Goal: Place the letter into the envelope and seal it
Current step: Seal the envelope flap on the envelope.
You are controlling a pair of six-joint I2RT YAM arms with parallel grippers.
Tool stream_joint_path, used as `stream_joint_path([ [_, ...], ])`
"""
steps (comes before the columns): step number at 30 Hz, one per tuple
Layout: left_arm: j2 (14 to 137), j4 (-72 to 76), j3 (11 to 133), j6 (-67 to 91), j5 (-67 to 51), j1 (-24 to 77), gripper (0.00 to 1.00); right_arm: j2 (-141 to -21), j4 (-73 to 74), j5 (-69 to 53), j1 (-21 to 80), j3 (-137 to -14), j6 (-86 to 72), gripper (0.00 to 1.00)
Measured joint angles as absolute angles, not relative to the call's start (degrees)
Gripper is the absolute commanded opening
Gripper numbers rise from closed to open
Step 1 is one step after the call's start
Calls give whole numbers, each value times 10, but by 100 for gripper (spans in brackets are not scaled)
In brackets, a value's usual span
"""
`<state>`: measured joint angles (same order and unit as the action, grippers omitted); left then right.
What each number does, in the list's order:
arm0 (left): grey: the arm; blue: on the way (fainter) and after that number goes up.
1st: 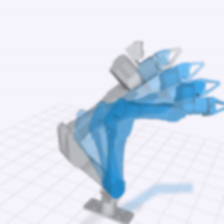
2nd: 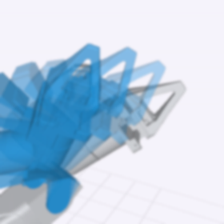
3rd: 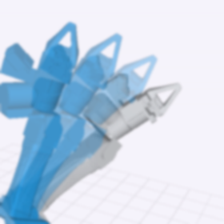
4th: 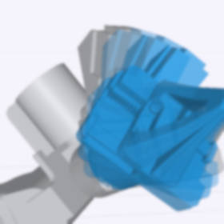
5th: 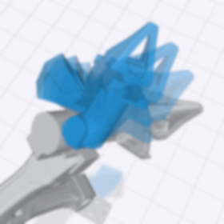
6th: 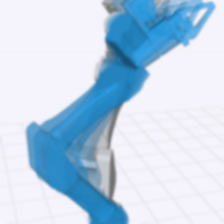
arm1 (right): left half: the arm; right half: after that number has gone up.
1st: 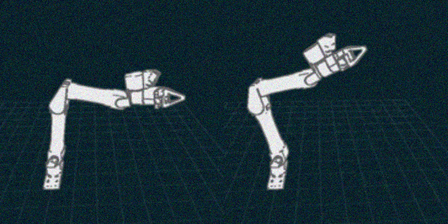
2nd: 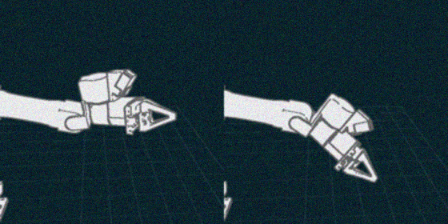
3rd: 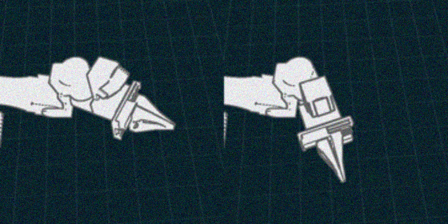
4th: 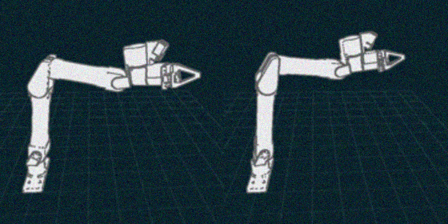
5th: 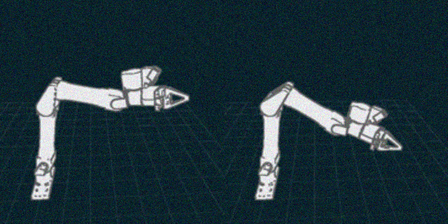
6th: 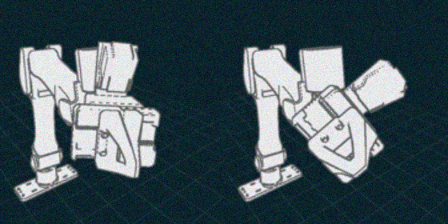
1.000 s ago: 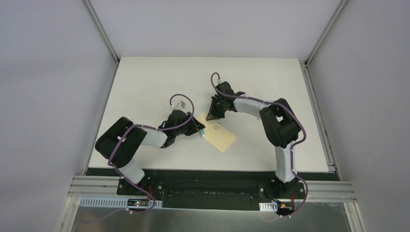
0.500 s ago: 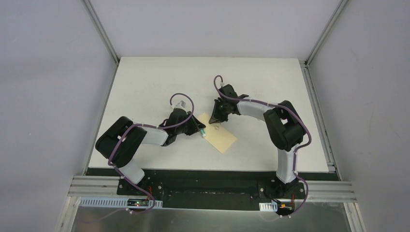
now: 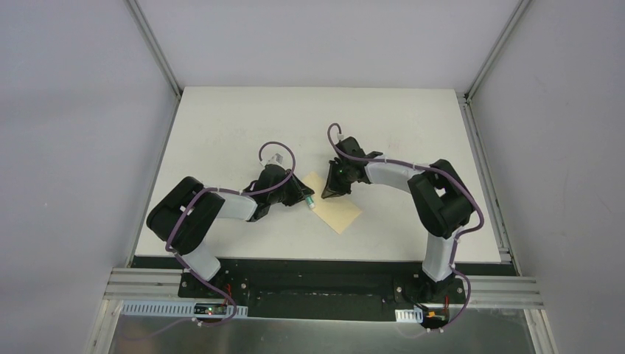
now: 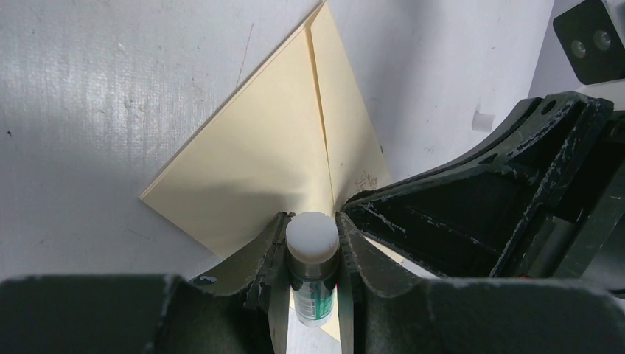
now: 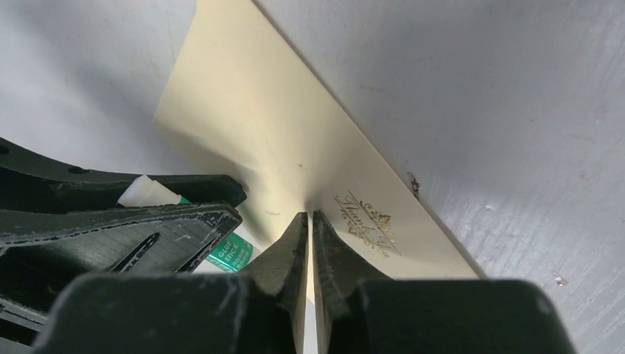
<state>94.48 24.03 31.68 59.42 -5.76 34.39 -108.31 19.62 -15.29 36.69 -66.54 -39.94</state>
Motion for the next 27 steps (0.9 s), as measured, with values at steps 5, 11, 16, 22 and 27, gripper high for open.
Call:
stream_joint_path([
  [5, 945, 240, 317, 594, -58, 344, 0, -1078, 191, -151, 374, -657, -400, 8],
  [11, 945, 240, 317, 594, -57, 344, 0, -1064, 185, -143, 378, -638, -401, 8],
  [16, 945, 240, 317, 594, -57, 344, 0, -1054, 176, -142, 376, -623, -405, 7],
  [22, 945, 238, 318, 594, -58, 344, 0, -1048, 162, -144, 373, -610, -414, 7],
  [27, 945, 238, 321, 589, -60, 344, 0, -1037, 158, -143, 372, -597, -417, 7],
])
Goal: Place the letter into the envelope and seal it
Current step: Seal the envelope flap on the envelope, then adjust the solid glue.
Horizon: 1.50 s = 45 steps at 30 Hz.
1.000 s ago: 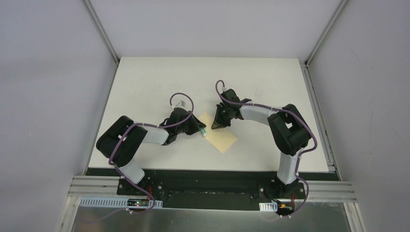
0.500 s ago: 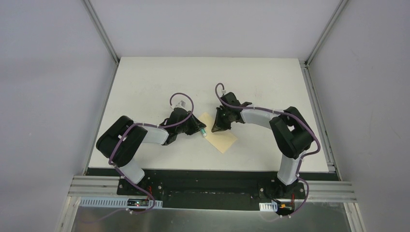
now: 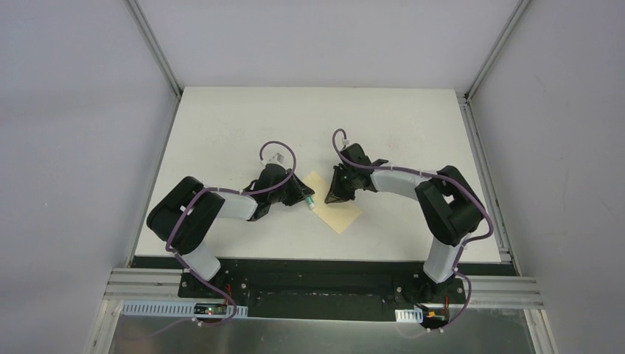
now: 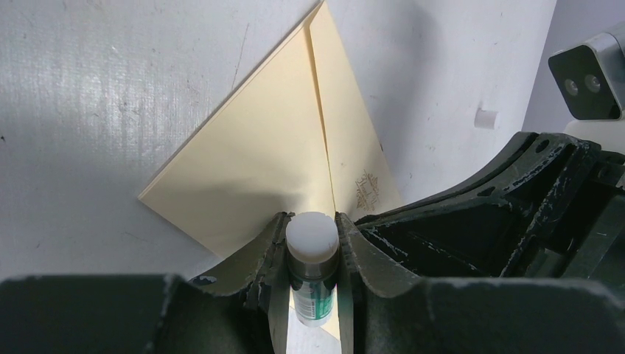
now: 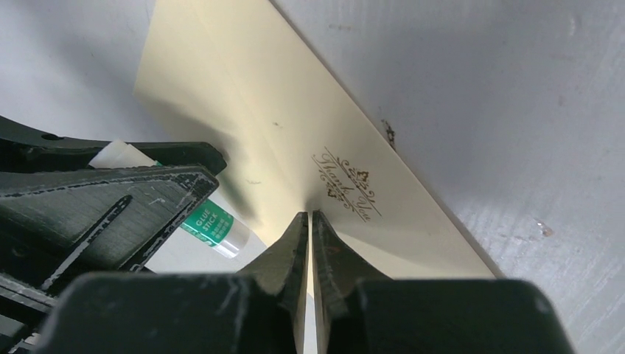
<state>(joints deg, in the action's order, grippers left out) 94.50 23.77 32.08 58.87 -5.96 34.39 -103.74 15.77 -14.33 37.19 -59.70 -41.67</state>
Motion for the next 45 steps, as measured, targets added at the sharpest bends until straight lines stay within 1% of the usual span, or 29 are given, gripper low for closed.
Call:
stream_joint_path([
  [6, 944, 237, 325, 564, -67, 344, 0, -1018, 168, -143, 370, -585, -417, 8],
  [9, 940, 231, 333, 545, -80, 344, 0, -994, 176, -144, 370, -583, -417, 11],
  [11, 931, 213, 343, 533, -91, 344, 0, -966, 180, -144, 370, -583, -415, 17],
  [12, 925, 198, 348, 524, -96, 344, 0, -949, 181, -144, 370, -583, -414, 23],
  [13, 919, 180, 353, 516, -100, 344, 0, -930, 182, -144, 369, -583, -412, 30],
  [15, 904, 148, 361, 504, -112, 344, 0, -894, 183, -144, 368, -583, -407, 41],
  [18, 873, 109, 386, 484, -137, 344, 0, -837, 184, -144, 363, -584, -396, 53],
  [23, 822, 93, 439, 459, -194, 335, 0, -742, 171, -155, 356, -581, -371, 68],
  [26, 801, 100, 467, 452, -246, 319, 0, -691, 143, -169, 356, -565, -358, 74],
  [30, 794, 124, 499, 450, -320, 302, 0, -629, 102, -198, 355, -532, -346, 75],
  [33, 793, 141, 520, 450, -366, 299, 0, -606, 71, -221, 355, -517, -344, 72],
  [37, 786, 172, 537, 462, -419, 299, 0, -603, 30, -249, 355, -509, -345, 67],
  [40, 781, 204, 545, 477, -447, 299, 0, -605, 6, -265, 358, -505, -349, 66],
  [45, 776, 240, 553, 494, -471, 299, 0, -609, -19, -275, 371, -504, -355, 61],
])
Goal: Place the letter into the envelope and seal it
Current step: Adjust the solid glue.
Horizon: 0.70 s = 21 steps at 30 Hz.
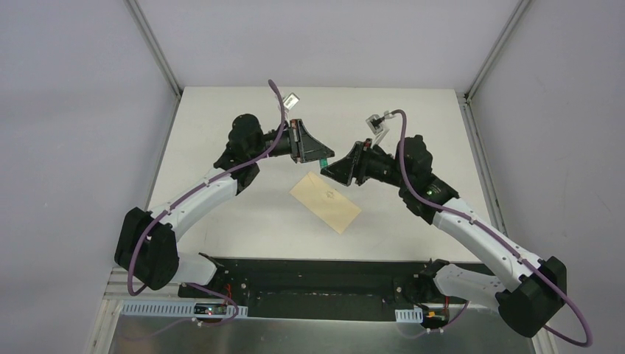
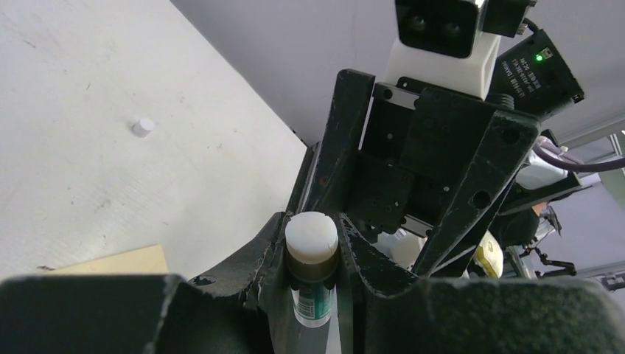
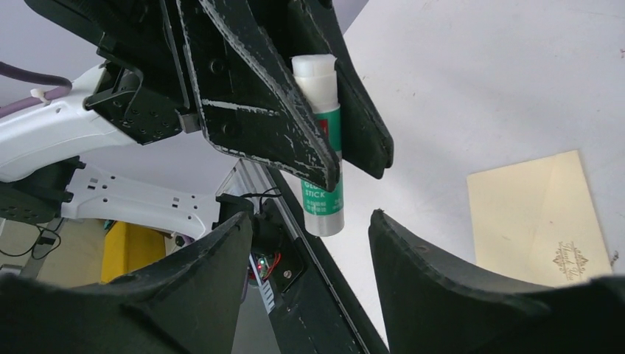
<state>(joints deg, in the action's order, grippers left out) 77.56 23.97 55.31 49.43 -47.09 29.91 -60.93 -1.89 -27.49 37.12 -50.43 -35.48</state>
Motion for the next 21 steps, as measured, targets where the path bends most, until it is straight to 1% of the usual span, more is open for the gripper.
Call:
stream_joint_path([
  [4, 774, 255, 554, 503, -479, 299, 0, -618, -37, -275, 387, -504, -359, 58],
  [11, 774, 275, 554, 519, -483, 299, 0, -626, -56, -267, 396, -501, -371, 50],
  [18, 772, 279, 554, 526, -483, 299, 0, -627, -77, -256, 398, -501, -384, 39],
  [21, 768, 284, 554, 530, -483, 299, 0, -629, -80, -253, 401, -500, -387, 32],
])
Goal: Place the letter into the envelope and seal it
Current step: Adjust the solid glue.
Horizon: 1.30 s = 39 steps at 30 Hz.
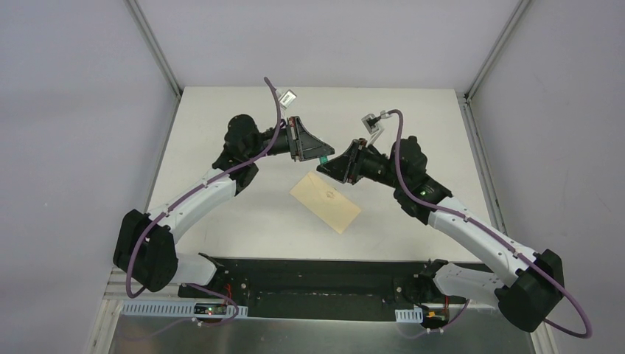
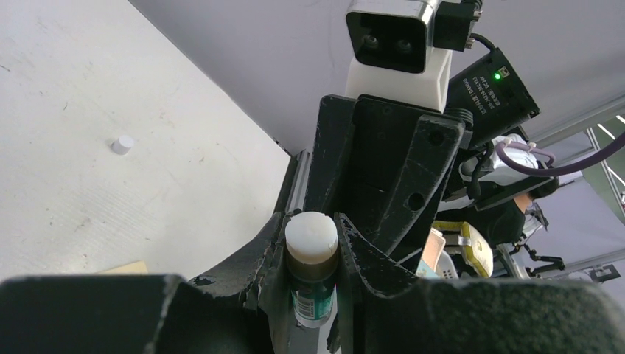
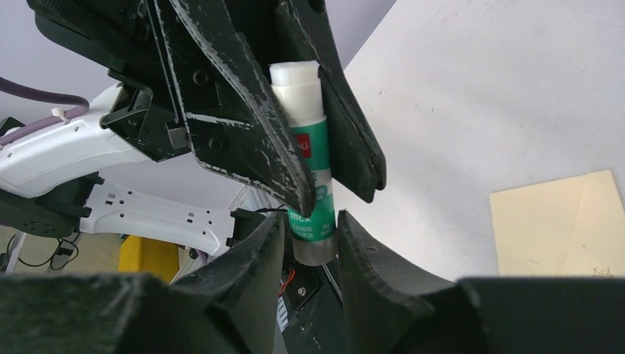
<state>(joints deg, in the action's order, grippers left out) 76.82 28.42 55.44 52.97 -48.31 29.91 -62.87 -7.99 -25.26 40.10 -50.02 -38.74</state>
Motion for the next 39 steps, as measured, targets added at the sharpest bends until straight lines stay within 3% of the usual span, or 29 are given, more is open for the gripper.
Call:
stream_joint_path([
  [9, 764, 288, 554, 538, -482, 299, 2, -630, -85, -236, 408, -499, -389, 7],
  [15, 764, 289, 554, 544, -477, 299, 34, -624, -83, -216, 412, -498, -390, 4],
  [20, 760, 289, 553, 545, -470, 299, 41, -616, -83, -185, 414, -498, -391, 3],
  [34, 750, 289, 543, 545, -460, 299, 31, -615, -83, -158, 423, -498, -390, 3],
  [39, 749, 290, 536, 546, -450, 299, 17, -615, -82, -155, 426, -498, -389, 4],
])
